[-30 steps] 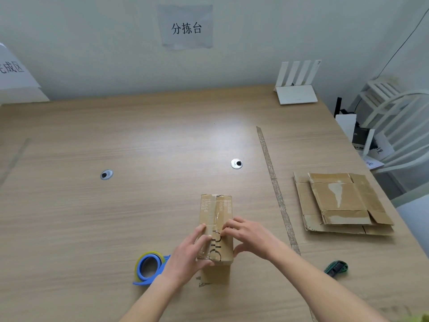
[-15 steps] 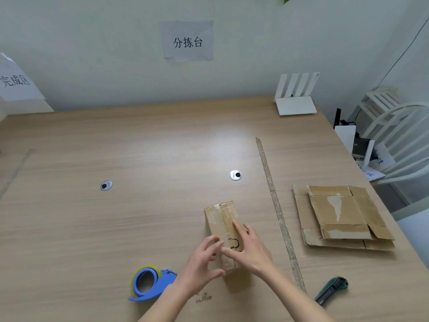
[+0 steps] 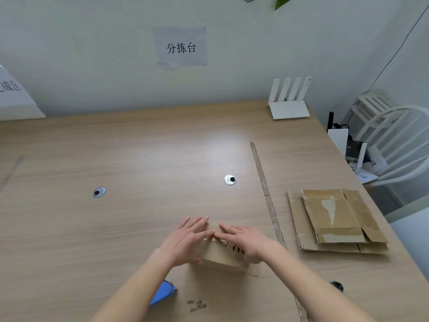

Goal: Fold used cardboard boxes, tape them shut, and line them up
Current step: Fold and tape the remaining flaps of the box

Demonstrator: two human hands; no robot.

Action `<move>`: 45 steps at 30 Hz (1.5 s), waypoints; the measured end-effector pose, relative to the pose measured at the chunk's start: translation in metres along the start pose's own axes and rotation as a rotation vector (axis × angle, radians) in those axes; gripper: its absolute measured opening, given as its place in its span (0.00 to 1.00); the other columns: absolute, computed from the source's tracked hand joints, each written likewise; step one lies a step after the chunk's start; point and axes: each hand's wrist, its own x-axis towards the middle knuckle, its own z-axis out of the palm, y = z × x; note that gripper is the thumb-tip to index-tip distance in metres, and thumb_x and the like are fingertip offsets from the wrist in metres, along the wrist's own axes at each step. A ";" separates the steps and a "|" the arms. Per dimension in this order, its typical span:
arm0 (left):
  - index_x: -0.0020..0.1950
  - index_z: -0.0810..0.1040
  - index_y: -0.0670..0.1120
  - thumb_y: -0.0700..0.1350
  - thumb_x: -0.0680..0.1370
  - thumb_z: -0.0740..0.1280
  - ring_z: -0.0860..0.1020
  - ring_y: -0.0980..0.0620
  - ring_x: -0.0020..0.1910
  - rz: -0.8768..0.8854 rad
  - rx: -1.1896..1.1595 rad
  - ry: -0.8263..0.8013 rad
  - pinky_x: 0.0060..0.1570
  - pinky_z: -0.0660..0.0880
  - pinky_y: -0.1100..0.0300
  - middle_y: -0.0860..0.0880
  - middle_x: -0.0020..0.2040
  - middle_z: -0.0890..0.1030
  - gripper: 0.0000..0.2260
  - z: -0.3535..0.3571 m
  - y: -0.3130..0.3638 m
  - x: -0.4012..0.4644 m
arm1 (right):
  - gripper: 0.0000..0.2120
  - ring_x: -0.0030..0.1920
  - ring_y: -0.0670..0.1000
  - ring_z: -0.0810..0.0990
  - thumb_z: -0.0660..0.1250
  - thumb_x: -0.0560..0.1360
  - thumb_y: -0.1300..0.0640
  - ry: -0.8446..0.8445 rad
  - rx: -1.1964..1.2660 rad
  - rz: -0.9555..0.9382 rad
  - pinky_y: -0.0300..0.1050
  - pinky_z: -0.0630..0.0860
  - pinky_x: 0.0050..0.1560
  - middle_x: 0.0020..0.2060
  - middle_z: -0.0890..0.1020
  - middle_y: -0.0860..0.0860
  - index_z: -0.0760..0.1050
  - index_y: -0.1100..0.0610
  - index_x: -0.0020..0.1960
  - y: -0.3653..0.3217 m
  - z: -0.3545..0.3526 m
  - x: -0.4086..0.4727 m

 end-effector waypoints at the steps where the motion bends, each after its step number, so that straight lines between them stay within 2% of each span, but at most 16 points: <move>1: 0.80 0.51 0.63 0.60 0.71 0.73 0.46 0.52 0.81 -0.004 -0.007 -0.007 0.76 0.37 0.56 0.51 0.82 0.47 0.43 0.003 0.001 0.002 | 0.49 0.81 0.50 0.48 0.73 0.74 0.58 0.017 -0.004 -0.012 0.50 0.49 0.80 0.82 0.43 0.45 0.45 0.40 0.82 0.003 -0.002 -0.001; 4: 0.78 0.56 0.61 0.59 0.68 0.74 0.56 0.50 0.79 -0.060 -0.044 0.010 0.78 0.42 0.49 0.48 0.79 0.57 0.42 0.003 0.003 0.004 | 0.42 0.81 0.49 0.47 0.71 0.76 0.55 0.121 0.006 0.012 0.50 0.46 0.80 0.82 0.45 0.45 0.51 0.40 0.81 0.011 0.009 -0.003; 6: 0.77 0.59 0.59 0.61 0.67 0.73 0.64 0.46 0.74 -0.104 -0.033 0.009 0.77 0.51 0.45 0.45 0.75 0.62 0.41 -0.003 0.007 0.005 | 0.36 0.82 0.49 0.48 0.67 0.77 0.56 0.257 0.017 0.069 0.49 0.45 0.80 0.82 0.47 0.46 0.56 0.42 0.80 0.013 0.020 -0.005; 9: 0.72 0.65 0.56 0.69 0.66 0.69 0.73 0.46 0.57 -0.323 -0.194 0.094 0.59 0.70 0.54 0.48 0.60 0.68 0.38 -0.006 0.021 0.001 | 0.29 0.80 0.52 0.57 0.64 0.78 0.56 0.569 0.108 0.174 0.48 0.48 0.79 0.81 0.57 0.48 0.63 0.48 0.78 0.009 0.035 -0.009; 11: 0.71 0.66 0.55 0.74 0.64 0.66 0.74 0.46 0.52 -0.509 -0.288 0.173 0.51 0.73 0.54 0.49 0.55 0.68 0.40 -0.005 0.034 0.000 | 0.27 0.79 0.53 0.60 0.63 0.79 0.52 0.648 0.186 0.224 0.48 0.55 0.79 0.80 0.59 0.49 0.64 0.49 0.78 0.001 0.043 -0.010; 13: 0.72 0.66 0.54 0.76 0.65 0.64 0.74 0.46 0.53 -0.599 -0.250 0.238 0.50 0.73 0.53 0.47 0.56 0.70 0.42 0.004 0.045 0.000 | 0.28 0.80 0.51 0.58 0.62 0.81 0.46 0.626 0.269 0.252 0.48 0.59 0.77 0.81 0.55 0.48 0.61 0.46 0.79 -0.011 0.051 -0.006; 16: 0.77 0.63 0.54 0.72 0.71 0.65 0.73 0.48 0.55 -0.580 -0.292 0.261 0.49 0.73 0.56 0.48 0.57 0.69 0.39 0.016 0.057 -0.002 | 0.31 0.80 0.48 0.55 0.61 0.80 0.38 0.503 0.534 0.263 0.50 0.63 0.76 0.82 0.48 0.45 0.55 0.41 0.80 -0.026 0.058 0.005; 18: 0.77 0.63 0.56 0.67 0.73 0.69 0.73 0.51 0.52 -0.554 -0.421 0.253 0.47 0.72 0.60 0.51 0.55 0.69 0.36 0.021 0.056 -0.006 | 0.35 0.80 0.48 0.56 0.64 0.78 0.38 0.450 0.672 0.238 0.51 0.64 0.75 0.82 0.44 0.45 0.54 0.40 0.81 -0.028 0.062 0.012; 22: 0.76 0.68 0.58 0.58 0.71 0.75 0.73 0.59 0.45 -0.494 -0.658 0.276 0.47 0.70 0.68 0.57 0.53 0.73 0.34 0.029 0.043 -0.021 | 0.44 0.80 0.45 0.54 0.72 0.74 0.42 0.359 0.707 0.155 0.47 0.62 0.76 0.81 0.38 0.43 0.49 0.37 0.81 -0.023 0.067 0.019; 25: 0.76 0.69 0.56 0.55 0.72 0.76 0.74 0.60 0.42 -0.472 -0.711 0.286 0.44 0.70 0.73 0.60 0.52 0.72 0.34 0.035 0.038 -0.031 | 0.40 0.80 0.46 0.54 0.72 0.77 0.47 0.366 0.674 0.125 0.46 0.61 0.77 0.81 0.42 0.44 0.52 0.39 0.81 -0.023 0.064 0.027; 28: 0.77 0.67 0.55 0.53 0.73 0.76 0.74 0.59 0.43 -0.493 -0.706 0.286 0.47 0.72 0.70 0.56 0.54 0.72 0.34 0.039 0.034 -0.035 | 0.33 0.79 0.47 0.60 0.68 0.80 0.48 0.426 0.595 0.139 0.47 0.63 0.76 0.82 0.50 0.45 0.57 0.42 0.81 -0.028 0.065 0.033; 34: 0.78 0.64 0.59 0.61 0.74 0.71 0.75 0.54 0.61 -0.468 -0.588 0.266 0.56 0.74 0.60 0.56 0.64 0.73 0.34 0.032 0.029 -0.042 | 0.33 0.79 0.50 0.60 0.67 0.80 0.46 0.417 0.575 0.211 0.47 0.62 0.76 0.81 0.58 0.49 0.56 0.41 0.80 -0.034 0.065 0.033; 38: 0.77 0.63 0.62 0.66 0.76 0.67 0.76 0.54 0.61 -0.510 -0.470 0.304 0.51 0.76 0.58 0.58 0.67 0.72 0.31 0.043 0.014 -0.080 | 0.32 0.79 0.47 0.57 0.65 0.81 0.45 0.491 0.581 0.226 0.46 0.61 0.76 0.81 0.56 0.46 0.57 0.43 0.81 -0.045 0.067 0.025; 40: 0.77 0.64 0.63 0.67 0.75 0.66 0.77 0.55 0.55 -0.550 -0.418 0.284 0.46 0.73 0.62 0.57 0.65 0.74 0.31 0.060 0.004 -0.107 | 0.30 0.79 0.44 0.57 0.64 0.81 0.43 0.566 0.595 0.251 0.47 0.65 0.73 0.81 0.53 0.41 0.58 0.42 0.80 -0.054 0.071 0.021; 43: 0.73 0.71 0.61 0.72 0.70 0.61 0.73 0.56 0.41 -0.601 -0.322 0.214 0.39 0.66 0.64 0.57 0.50 0.75 0.34 0.093 -0.004 -0.142 | 0.29 0.79 0.44 0.58 0.62 0.82 0.43 0.666 0.542 0.273 0.46 0.67 0.72 0.81 0.49 0.38 0.57 0.41 0.80 -0.066 0.082 0.018; 45: 0.69 0.77 0.58 0.73 0.67 0.60 0.73 0.54 0.38 -0.617 -0.298 0.174 0.39 0.67 0.62 0.56 0.43 0.72 0.35 0.117 -0.003 -0.150 | 0.29 0.78 0.44 0.59 0.62 0.82 0.45 0.715 0.481 0.275 0.46 0.66 0.73 0.81 0.48 0.37 0.57 0.42 0.80 -0.073 0.089 0.018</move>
